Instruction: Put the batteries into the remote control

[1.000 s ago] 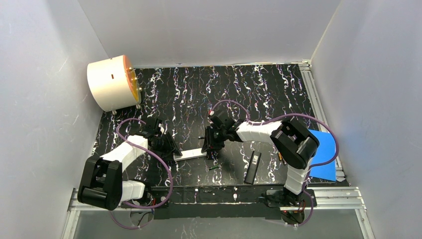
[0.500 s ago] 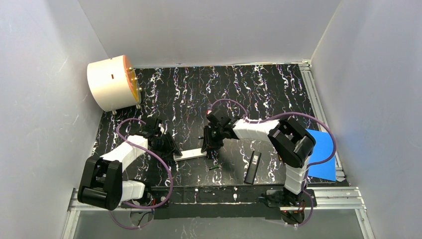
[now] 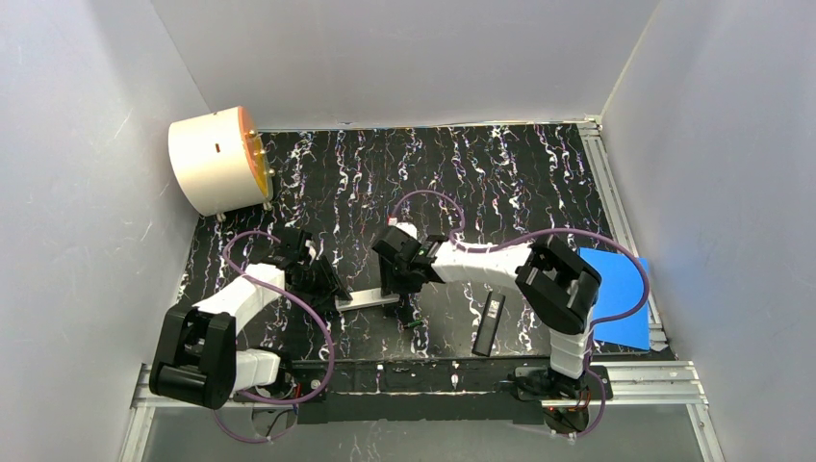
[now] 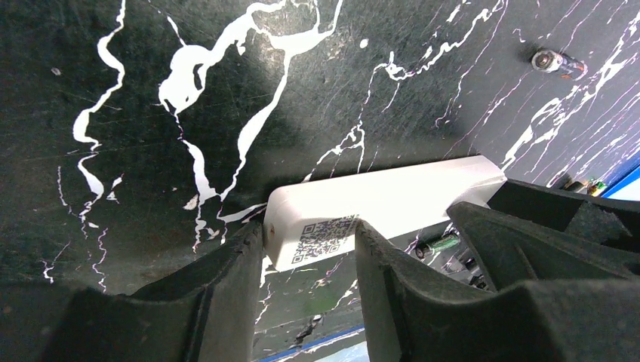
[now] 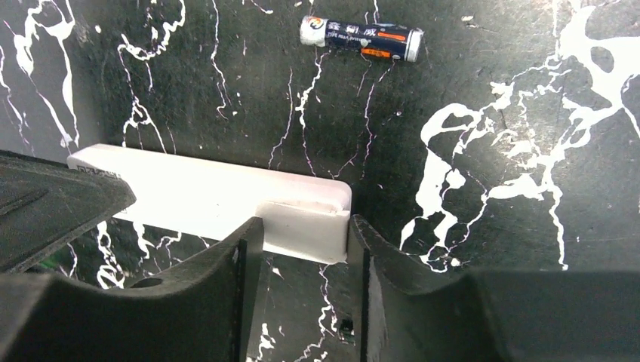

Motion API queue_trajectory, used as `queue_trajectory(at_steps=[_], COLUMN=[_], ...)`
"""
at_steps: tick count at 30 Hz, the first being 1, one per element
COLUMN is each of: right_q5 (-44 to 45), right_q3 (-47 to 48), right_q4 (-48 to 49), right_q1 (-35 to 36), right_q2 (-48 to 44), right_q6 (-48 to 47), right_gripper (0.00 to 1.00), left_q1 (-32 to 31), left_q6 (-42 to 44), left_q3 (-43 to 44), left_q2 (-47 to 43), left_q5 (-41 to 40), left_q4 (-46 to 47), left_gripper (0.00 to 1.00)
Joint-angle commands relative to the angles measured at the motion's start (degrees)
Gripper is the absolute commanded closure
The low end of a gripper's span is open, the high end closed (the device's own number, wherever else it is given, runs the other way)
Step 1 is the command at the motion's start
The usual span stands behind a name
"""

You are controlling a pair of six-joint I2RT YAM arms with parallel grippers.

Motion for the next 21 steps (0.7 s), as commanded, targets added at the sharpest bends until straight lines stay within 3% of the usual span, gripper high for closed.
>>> queue_trajectory(at_steps=[1, 7, 21], right_q5=[2.6, 6.9, 17.4], right_q3=[-8.4, -13.7, -7.2], right_q4=[3.1, 3.5, -9.7], right_q1=[7.3, 4.6, 5.9], right_q2=[8.3, 4.9, 2.9], right_q6=[5.6, 5.2, 4.1], right_gripper=[0.47, 0.43, 0.34], left_q1=[-3.6, -3.6, -3.6], left_q6=[-5.5, -3.2, -1.7], left_q3=[-6.2, -6.1, -6.5], left_q2=[6.1, 6.5, 4.8], left_q5=[6.2, 6.2, 6.1], left_q4=[12.0, 11.3, 10.0], left_gripper=[0.65, 0.65, 0.65])
